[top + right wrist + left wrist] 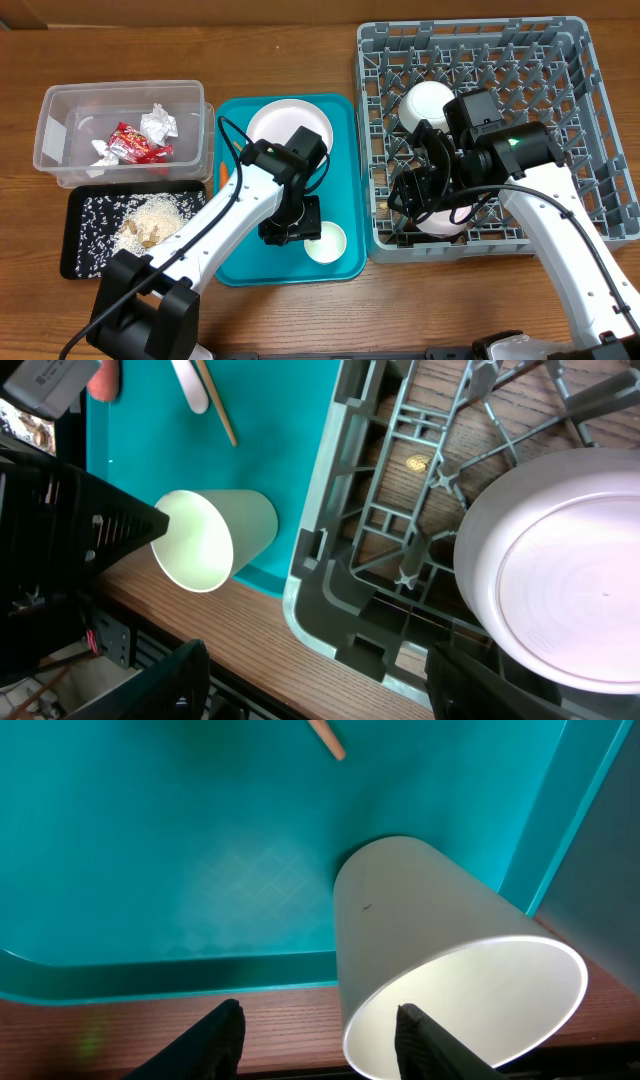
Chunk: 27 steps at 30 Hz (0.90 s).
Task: Sort waste into correct bins and load items into the dishwasher
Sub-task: 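Grasp the white paper cup with the left gripper and lift it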
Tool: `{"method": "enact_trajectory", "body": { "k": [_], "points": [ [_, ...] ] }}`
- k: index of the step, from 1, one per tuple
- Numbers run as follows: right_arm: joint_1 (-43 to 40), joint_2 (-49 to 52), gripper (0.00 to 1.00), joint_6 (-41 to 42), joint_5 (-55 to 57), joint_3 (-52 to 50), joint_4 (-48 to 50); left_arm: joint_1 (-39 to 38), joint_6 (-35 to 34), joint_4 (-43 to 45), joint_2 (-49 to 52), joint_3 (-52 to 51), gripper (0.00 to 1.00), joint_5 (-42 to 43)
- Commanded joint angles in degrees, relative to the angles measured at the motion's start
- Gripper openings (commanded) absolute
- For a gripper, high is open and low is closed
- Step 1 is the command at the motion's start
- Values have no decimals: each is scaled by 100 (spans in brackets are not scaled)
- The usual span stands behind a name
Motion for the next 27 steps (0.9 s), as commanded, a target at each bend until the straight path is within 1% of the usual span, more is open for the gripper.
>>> {"method": "enact_trajectory", "body": {
  "k": [1, 5, 10, 11, 14, 17, 20, 21, 22, 25, 27],
  "points": [
    [7, -9, 72, 20, 52, 157, 24, -59, 76, 20, 20, -15, 52, 87],
    [7, -9, 73, 20, 52, 157, 24, -201, 72, 87, 20, -96, 52, 57],
    [7, -9, 74, 20, 55, 157, 24, -424, 72, 437, 20, -321, 51, 4],
    [7, -9, 74, 20, 52, 157, 22, -459, 57, 474, 20, -348, 49, -96],
    [7, -9, 74, 20, 52, 157, 15, -487, -87, 479, 20, -356, 48, -415],
    [7, -9, 74, 20, 52, 157, 17, -485, -96, 496, 20, -356, 47, -505],
    [7, -9, 74, 20, 52, 157, 26, -485, -125, 494, 20, -356, 42, -522],
    [7, -9, 74, 20, 55, 157, 26, -485, -122, 498, 20, -356, 36, -525],
    [7, -9, 74, 20, 55, 157, 26, -485, -122, 505, 20, -356, 34, -522],
    [7, -9, 75, 20, 52, 157, 24, -485, -125, 525, 20, -356, 31, -522],
    [7, -9, 75, 20, 52, 157, 24, -485, -125, 531, 20, -356, 27, -522]
  ]
}}
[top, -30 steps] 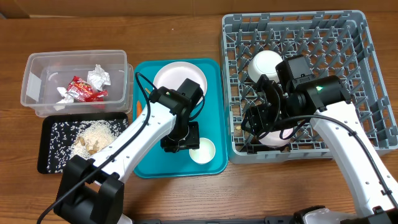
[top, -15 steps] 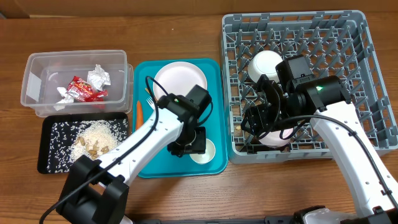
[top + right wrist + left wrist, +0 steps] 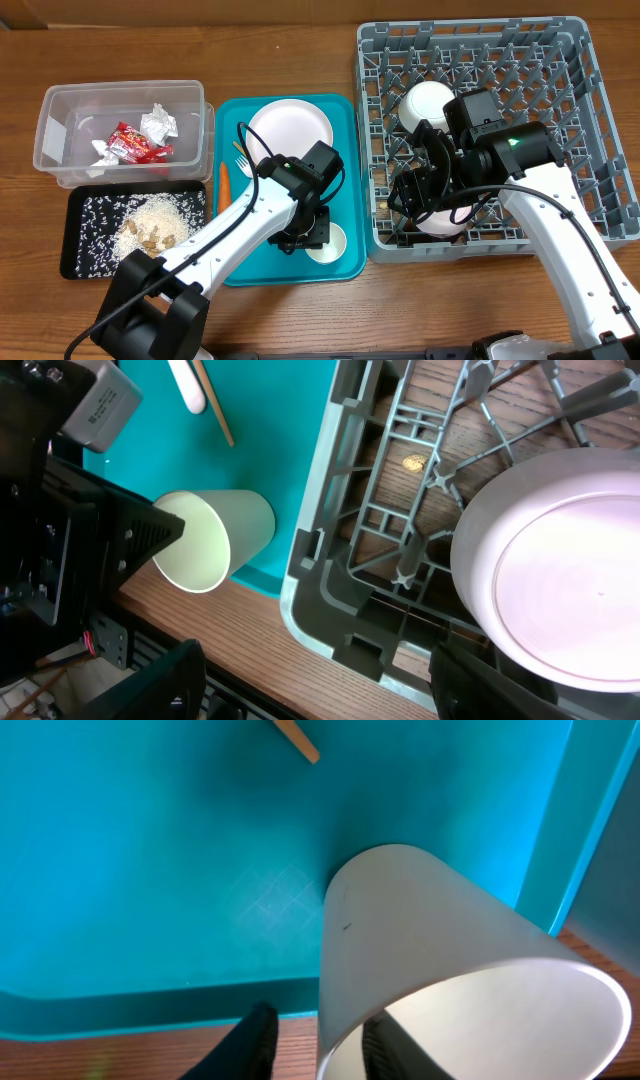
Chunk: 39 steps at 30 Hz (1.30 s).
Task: Sort waste into correct bins and load items into the dishwasher
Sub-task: 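Grasp the white paper cup with the left gripper and lift it, then carry the cup with the left gripper toward the right gripper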
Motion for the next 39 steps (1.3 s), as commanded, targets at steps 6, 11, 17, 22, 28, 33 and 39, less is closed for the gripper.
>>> {"method": "enact_trajectory", "body": {
  "k": [6, 11, 17, 22, 28, 33, 39],
  "points": [
    [7, -9, 75, 20, 20, 157, 26, -7, -44, 13, 20, -22, 4, -98],
    [7, -9, 79, 20, 17, 157, 2, 13, 229, -136, 0, -13, 4, 37],
    [7, -9, 79, 20, 131, 157, -66, 476, 999, -396, -214, 317, 4, -11],
    [7, -9, 82, 22, 227, 157, -146, 1108, 1735, -841, -697, 1088, 4, 249],
    [7, -9, 84, -66, -83, 157, -118, 1672, 2041, -949, -1552, 1705, 4, 258],
    [7, -9, 84, -1384, -1895, 157, -111, 2144, 2562, -688, -2214, 1786, 4, 1082],
    [7, -9, 84, -2780, -3934, 157, -74, 2747, 3329, -535, -2468, 1786, 4, 2957]
  ]
}}
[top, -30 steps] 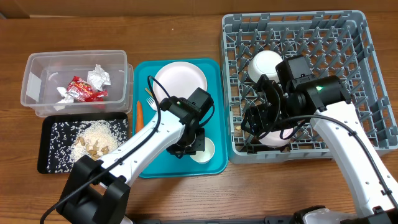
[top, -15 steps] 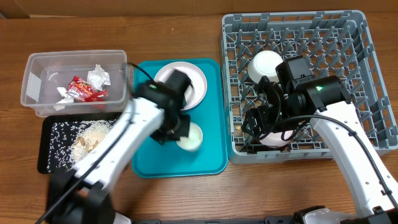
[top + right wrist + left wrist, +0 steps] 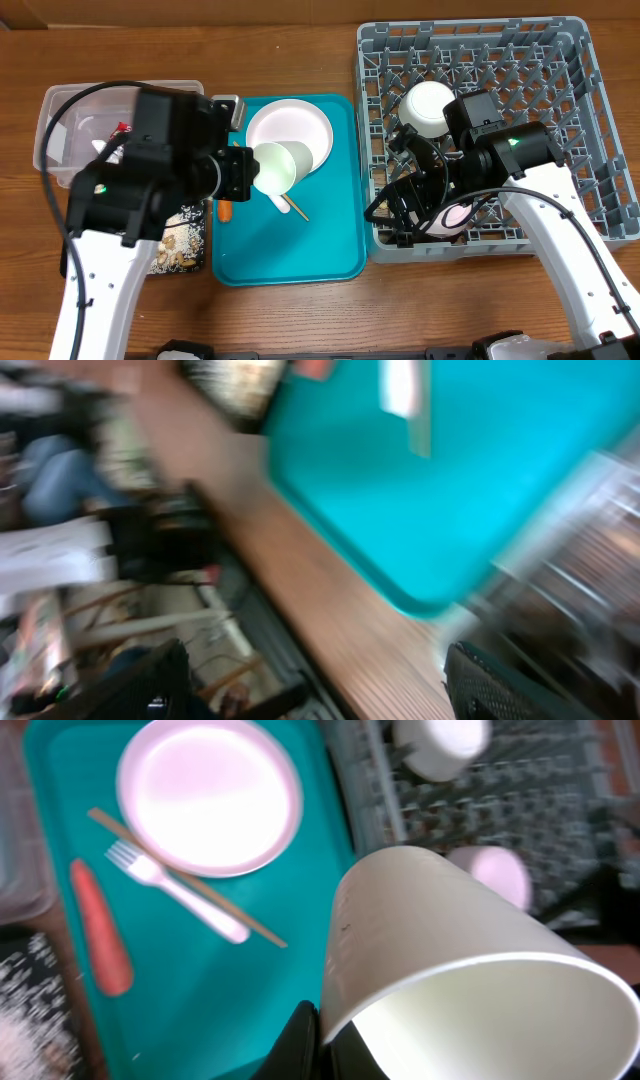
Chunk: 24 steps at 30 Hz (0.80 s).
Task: Sort waste into correct bins and load items into the dishwasher
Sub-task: 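Carry the cup with the left gripper toward the right gripper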
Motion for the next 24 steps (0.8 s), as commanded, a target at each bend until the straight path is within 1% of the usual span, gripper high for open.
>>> {"method": "enact_trajectory", "body": {
  "k": [1, 6, 9, 12, 16, 20, 24],
  "points": [
    [11, -9, 84, -1226, -1720, 157, 72, 326, 938, 50, -33, 105, 4, 1862],
    [11, -9, 84, -1871, -2214, 157, 313, 507, 2031, 61, 225, 96, 4, 3759],
    [11, -9, 84, -1982, -2356, 157, 439, 507, 2382, 61, 446, 96, 4, 4369],
    [11, -9, 84, -1982, -2527, 157, 684, 507, 2634, 68, 713, 96, 4, 4721],
    [11, -9, 84, -1982, -2776, 157, 1032, 507, 2994, 70, 1115, 96, 4, 4745],
    [11, -9, 84, -1978, -2828, 157, 1346, 516, 3436, 68, 1519, 96, 4, 5101],
    [11, -9, 83, -1978, -2999, 157, 1497, 573, 3606, 68, 1810, 96, 4, 5353]
  ]
}}
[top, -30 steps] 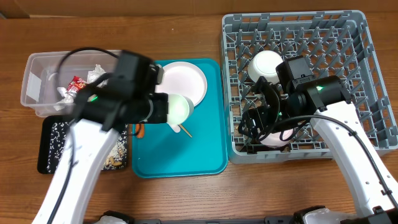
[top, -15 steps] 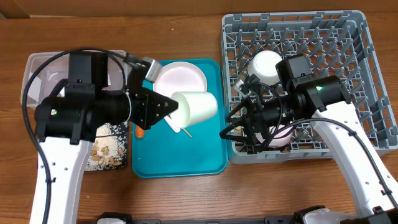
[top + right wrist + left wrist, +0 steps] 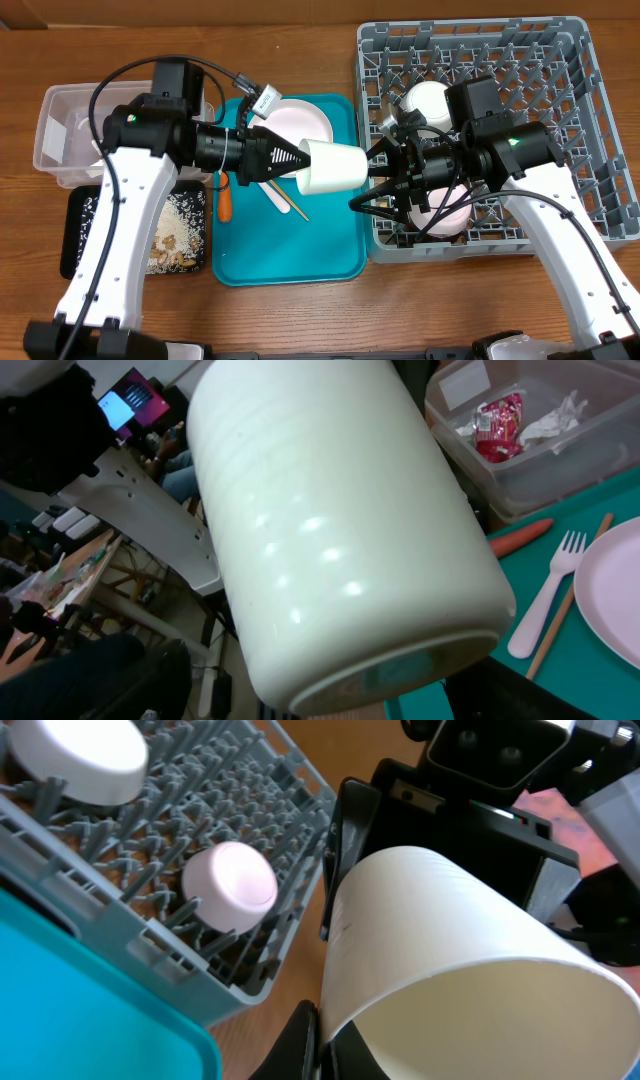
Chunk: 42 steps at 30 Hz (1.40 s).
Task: Sort waste into correct bins and load items into the dishwasher
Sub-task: 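Carry the cup with the left gripper toward the right gripper, then close the right gripper on the cup held by the left gripper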
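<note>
A white paper cup (image 3: pixel 335 166) hangs on its side above the teal tray (image 3: pixel 290 255), base toward the dish rack (image 3: pixel 590 60). My left gripper (image 3: pixel 297 157) is shut on its rim; in the left wrist view the fingers (image 3: pixel 305 1040) pinch the cup (image 3: pixel 450 950) wall. My right gripper (image 3: pixel 362 185) is open, its fingers spread on either side of the cup's base. In the right wrist view the cup (image 3: pixel 330 530) fills the frame bottom-first. The rack holds a white bowl (image 3: pixel 425 100) and a pinkish bowl (image 3: pixel 455 215).
On the tray lie a white plate (image 3: pixel 300 118), a plastic fork with a chopstick (image 3: pixel 285 203) and a carrot (image 3: pixel 225 200). A clear bin (image 3: pixel 70 130) with wrappers stands at the left. In front of it is a black tray (image 3: pixel 90 235) of rice.
The left gripper has turned the cup from mouth-up near the plate to lying sideways farther right. The right gripper has come from over the rack to the cup's base, open.
The cup lay on its side at the tray's front right corner with my left gripper open beside it. Then the fingers stood at its rim. Then the cup was held high over the tray, and now it is level between both grippers.
</note>
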Tool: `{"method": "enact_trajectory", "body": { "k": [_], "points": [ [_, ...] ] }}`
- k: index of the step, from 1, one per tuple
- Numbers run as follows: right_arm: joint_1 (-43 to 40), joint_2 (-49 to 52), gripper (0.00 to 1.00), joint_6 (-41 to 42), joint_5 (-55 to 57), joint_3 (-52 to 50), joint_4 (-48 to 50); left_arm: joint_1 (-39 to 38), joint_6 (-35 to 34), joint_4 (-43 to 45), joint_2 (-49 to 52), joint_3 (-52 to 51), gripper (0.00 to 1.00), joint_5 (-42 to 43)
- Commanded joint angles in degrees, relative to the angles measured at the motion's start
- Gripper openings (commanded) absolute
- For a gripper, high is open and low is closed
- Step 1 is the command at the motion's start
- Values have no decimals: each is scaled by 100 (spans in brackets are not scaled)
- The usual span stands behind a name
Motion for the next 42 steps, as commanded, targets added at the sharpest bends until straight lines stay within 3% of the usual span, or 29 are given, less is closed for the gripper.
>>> {"method": "enact_trajectory", "body": {
  "k": [1, 7, 20, 42],
  "points": [
    [11, -9, 83, -81, -439, 157, 151, 85, 476, 24, 229, 96, 4, 568],
    [11, -9, 72, -81, -525, 157, 313, 83, 614, 15, 348, 96, 4, 647],
    [11, -9, 73, -31, -610, 157, 881, 83, 1025, -437, 348, 96, 4, 350],
    [22, -9, 75, -15, -1099, 155, 1023, 81, 1067, -365, 348, 96, 4, 348]
  ]
}}
